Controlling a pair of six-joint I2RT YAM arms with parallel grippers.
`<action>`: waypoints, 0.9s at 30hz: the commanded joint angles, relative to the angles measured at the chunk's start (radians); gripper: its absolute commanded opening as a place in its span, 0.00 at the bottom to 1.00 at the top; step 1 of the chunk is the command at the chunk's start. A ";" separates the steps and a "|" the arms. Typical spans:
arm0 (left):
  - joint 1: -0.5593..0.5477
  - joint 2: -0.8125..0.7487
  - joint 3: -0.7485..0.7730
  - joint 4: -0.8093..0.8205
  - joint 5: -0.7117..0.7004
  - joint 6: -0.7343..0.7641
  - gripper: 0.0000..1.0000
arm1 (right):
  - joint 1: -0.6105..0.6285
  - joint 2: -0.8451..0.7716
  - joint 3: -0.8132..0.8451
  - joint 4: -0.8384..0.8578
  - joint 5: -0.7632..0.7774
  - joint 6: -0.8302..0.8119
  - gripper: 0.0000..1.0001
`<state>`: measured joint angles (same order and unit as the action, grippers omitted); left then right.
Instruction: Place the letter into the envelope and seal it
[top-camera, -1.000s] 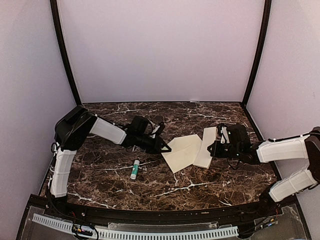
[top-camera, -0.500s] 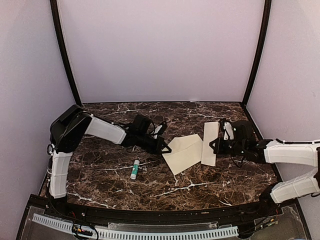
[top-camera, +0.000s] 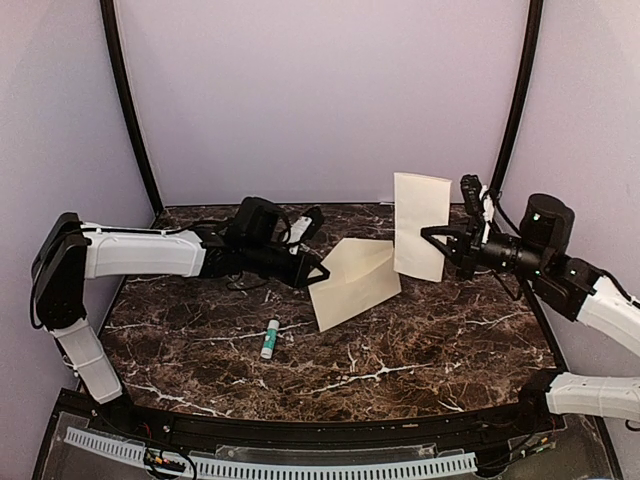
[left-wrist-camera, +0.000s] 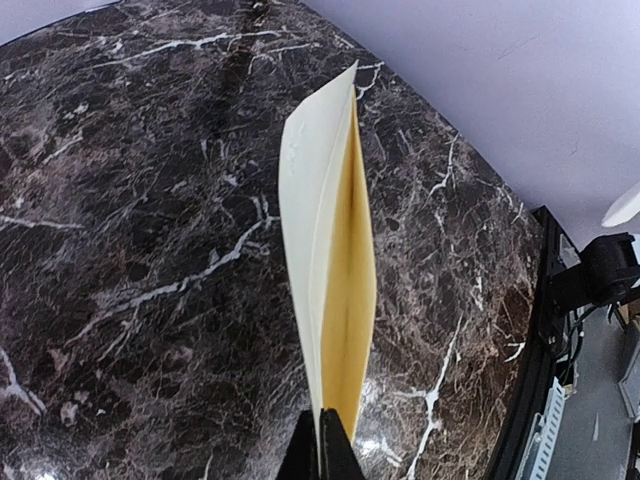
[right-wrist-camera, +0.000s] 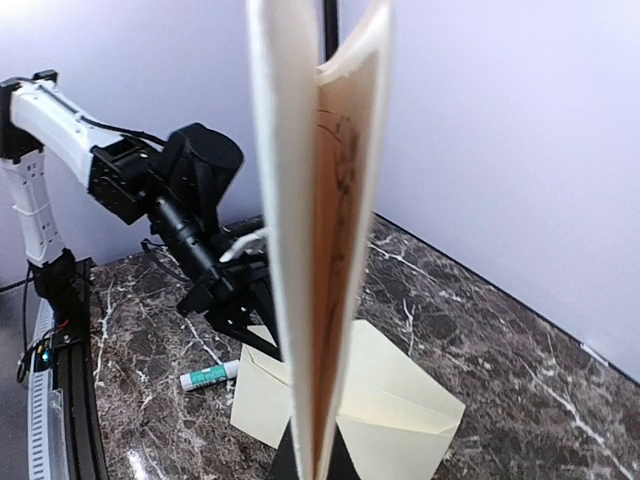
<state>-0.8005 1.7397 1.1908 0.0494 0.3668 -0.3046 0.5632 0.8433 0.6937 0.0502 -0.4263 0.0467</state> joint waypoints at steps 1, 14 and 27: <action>-0.005 -0.086 -0.032 -0.163 -0.041 0.095 0.00 | 0.006 0.010 0.068 -0.017 -0.245 -0.303 0.00; -0.043 -0.246 -0.087 -0.237 -0.042 0.141 0.00 | 0.039 0.152 0.263 -0.338 -0.418 -0.791 0.00; -0.078 -0.282 -0.093 -0.247 -0.021 0.156 0.00 | 0.138 0.356 0.489 -0.611 -0.238 -0.964 0.00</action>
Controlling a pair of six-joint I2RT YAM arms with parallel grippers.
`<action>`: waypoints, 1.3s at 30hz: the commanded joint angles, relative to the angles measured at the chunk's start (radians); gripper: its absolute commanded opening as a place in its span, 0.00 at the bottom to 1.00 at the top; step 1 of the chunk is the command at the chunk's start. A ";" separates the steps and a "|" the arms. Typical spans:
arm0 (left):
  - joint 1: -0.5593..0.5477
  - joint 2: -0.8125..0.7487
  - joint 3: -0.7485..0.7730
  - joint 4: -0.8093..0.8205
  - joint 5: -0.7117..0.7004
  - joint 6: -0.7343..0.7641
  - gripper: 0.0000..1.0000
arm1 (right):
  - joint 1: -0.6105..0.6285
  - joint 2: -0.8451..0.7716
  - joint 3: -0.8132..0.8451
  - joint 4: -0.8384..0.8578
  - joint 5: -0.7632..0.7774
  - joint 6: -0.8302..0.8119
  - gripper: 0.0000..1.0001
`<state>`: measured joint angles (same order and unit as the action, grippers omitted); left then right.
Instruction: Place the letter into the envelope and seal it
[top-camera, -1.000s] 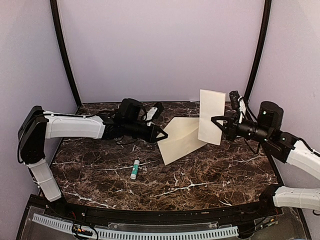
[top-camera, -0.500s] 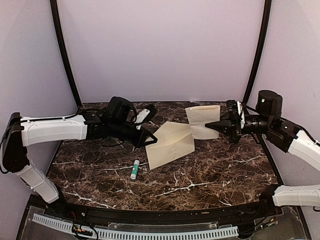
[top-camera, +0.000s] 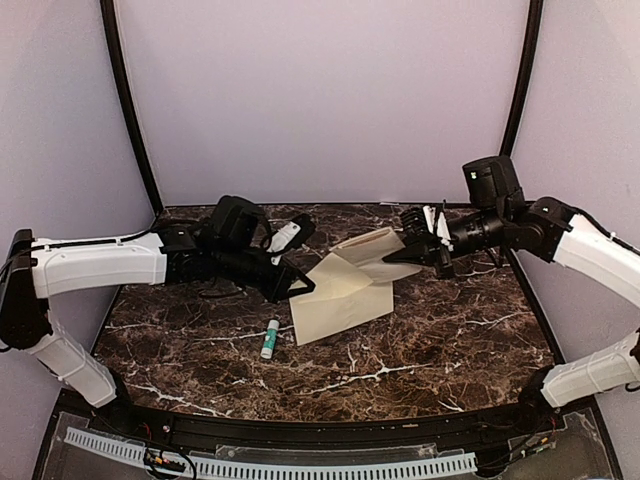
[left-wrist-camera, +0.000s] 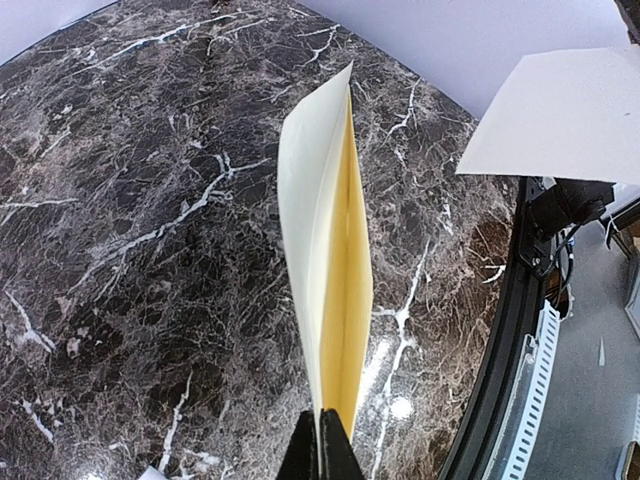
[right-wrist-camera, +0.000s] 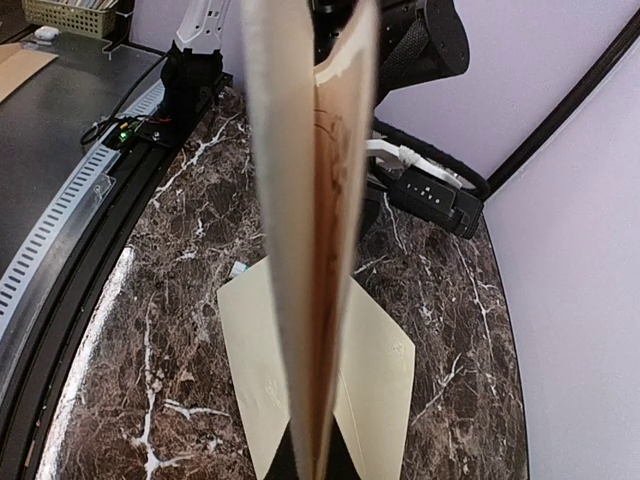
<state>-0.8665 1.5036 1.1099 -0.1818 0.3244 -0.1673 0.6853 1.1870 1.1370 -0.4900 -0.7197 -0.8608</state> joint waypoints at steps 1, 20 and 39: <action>-0.020 -0.046 -0.012 -0.016 0.027 0.021 0.00 | 0.020 0.021 0.051 -0.080 0.062 -0.061 0.00; -0.121 -0.035 0.026 -0.057 -0.019 0.045 0.00 | 0.128 0.133 0.115 -0.165 0.272 -0.122 0.00; -0.152 -0.066 0.022 -0.067 -0.024 0.052 0.00 | 0.191 0.166 0.069 -0.184 0.316 -0.132 0.00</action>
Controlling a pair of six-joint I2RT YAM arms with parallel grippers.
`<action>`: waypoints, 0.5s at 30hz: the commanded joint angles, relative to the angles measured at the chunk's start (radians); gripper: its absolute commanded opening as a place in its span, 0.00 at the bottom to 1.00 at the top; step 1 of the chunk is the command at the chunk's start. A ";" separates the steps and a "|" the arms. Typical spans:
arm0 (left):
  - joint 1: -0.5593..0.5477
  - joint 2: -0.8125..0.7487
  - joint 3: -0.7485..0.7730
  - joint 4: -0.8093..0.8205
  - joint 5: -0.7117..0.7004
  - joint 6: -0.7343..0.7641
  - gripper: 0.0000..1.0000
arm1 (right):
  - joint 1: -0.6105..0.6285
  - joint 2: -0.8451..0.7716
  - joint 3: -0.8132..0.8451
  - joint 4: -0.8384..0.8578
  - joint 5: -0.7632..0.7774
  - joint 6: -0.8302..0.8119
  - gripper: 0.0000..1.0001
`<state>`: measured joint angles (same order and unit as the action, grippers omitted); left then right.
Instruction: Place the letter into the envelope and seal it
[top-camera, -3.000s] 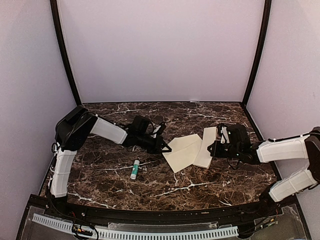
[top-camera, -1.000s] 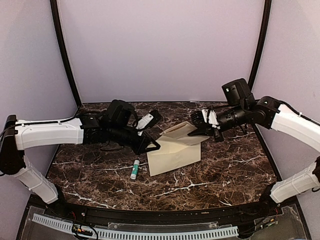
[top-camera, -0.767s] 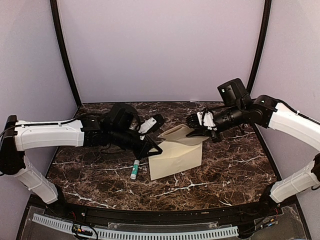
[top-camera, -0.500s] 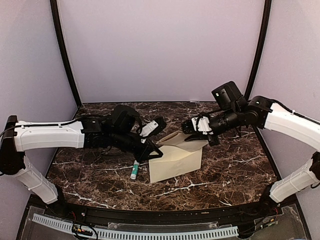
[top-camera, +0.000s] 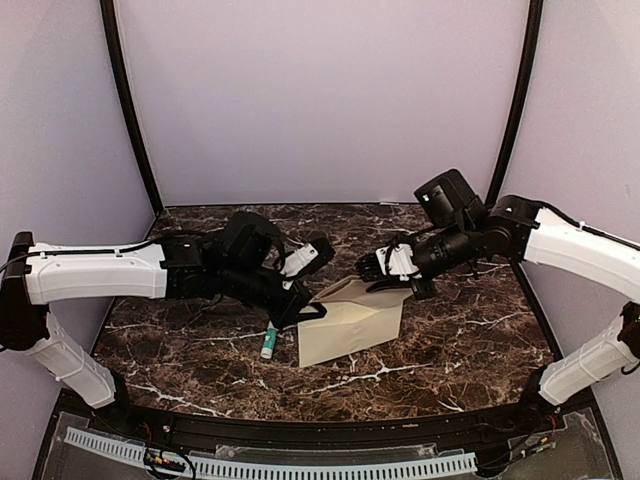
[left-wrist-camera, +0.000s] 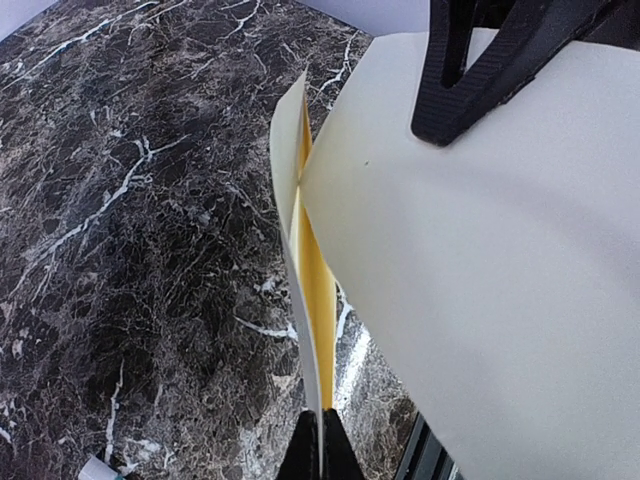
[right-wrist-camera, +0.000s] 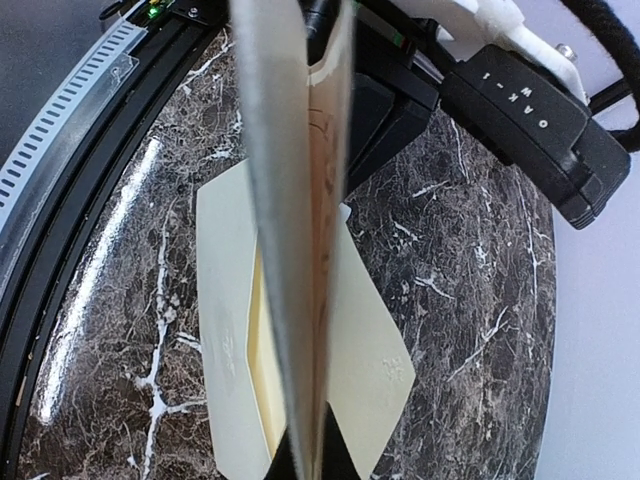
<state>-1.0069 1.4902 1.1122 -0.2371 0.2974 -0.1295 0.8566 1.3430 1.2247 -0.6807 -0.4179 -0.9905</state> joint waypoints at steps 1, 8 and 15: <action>-0.013 -0.056 0.020 -0.010 0.002 0.014 0.00 | 0.025 0.017 -0.022 0.007 0.021 -0.002 0.00; -0.020 -0.072 0.016 -0.010 -0.007 0.007 0.00 | 0.043 0.036 -0.025 0.008 0.052 0.000 0.00; -0.040 -0.071 0.021 -0.012 -0.026 0.003 0.00 | 0.055 0.068 -0.006 0.036 0.114 0.017 0.00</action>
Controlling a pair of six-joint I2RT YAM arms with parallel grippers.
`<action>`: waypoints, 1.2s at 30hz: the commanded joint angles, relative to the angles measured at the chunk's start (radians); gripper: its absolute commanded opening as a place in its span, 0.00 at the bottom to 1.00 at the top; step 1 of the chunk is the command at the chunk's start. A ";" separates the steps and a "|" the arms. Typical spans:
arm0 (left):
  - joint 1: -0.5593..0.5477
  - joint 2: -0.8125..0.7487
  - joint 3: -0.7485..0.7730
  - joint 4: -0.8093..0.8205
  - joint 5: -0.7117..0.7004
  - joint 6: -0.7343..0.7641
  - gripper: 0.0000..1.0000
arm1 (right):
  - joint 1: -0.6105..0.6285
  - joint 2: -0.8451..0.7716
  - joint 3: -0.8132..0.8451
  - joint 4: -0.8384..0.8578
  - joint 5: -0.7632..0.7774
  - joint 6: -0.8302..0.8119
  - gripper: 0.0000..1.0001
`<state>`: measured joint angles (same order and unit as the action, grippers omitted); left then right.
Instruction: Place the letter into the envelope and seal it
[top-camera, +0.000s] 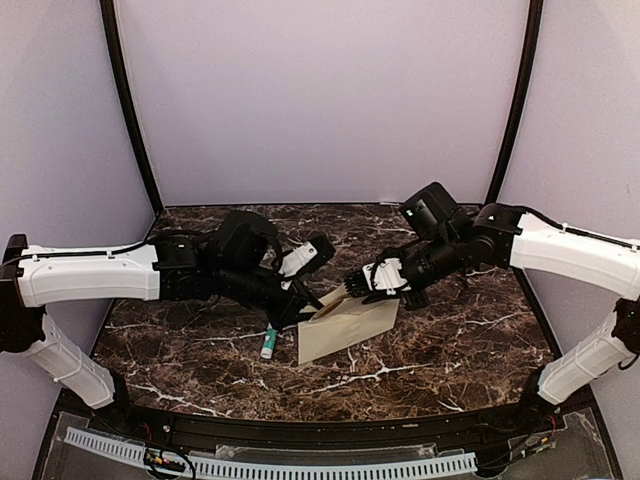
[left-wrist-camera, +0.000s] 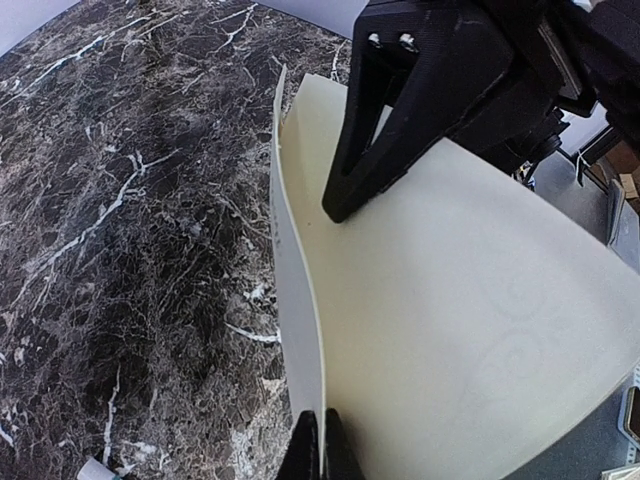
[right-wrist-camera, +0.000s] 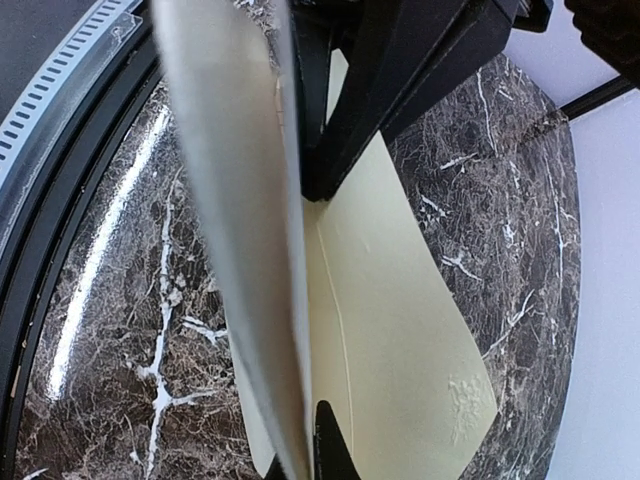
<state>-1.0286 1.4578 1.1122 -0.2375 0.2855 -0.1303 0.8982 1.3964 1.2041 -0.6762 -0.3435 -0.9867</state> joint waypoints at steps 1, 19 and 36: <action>-0.019 -0.038 0.021 -0.012 -0.015 0.002 0.00 | 0.016 0.020 0.019 0.031 0.046 0.015 0.00; -0.033 -0.034 0.022 -0.003 -0.054 -0.017 0.00 | 0.074 0.163 0.103 -0.050 0.213 0.060 0.00; -0.027 -0.054 -0.038 0.032 -0.241 -0.073 0.00 | 0.158 0.164 0.144 -0.088 0.390 0.061 0.00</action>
<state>-1.0542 1.4578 1.1091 -0.2565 0.0837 -0.1799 1.0409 1.5787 1.3235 -0.7414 -0.0174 -0.9287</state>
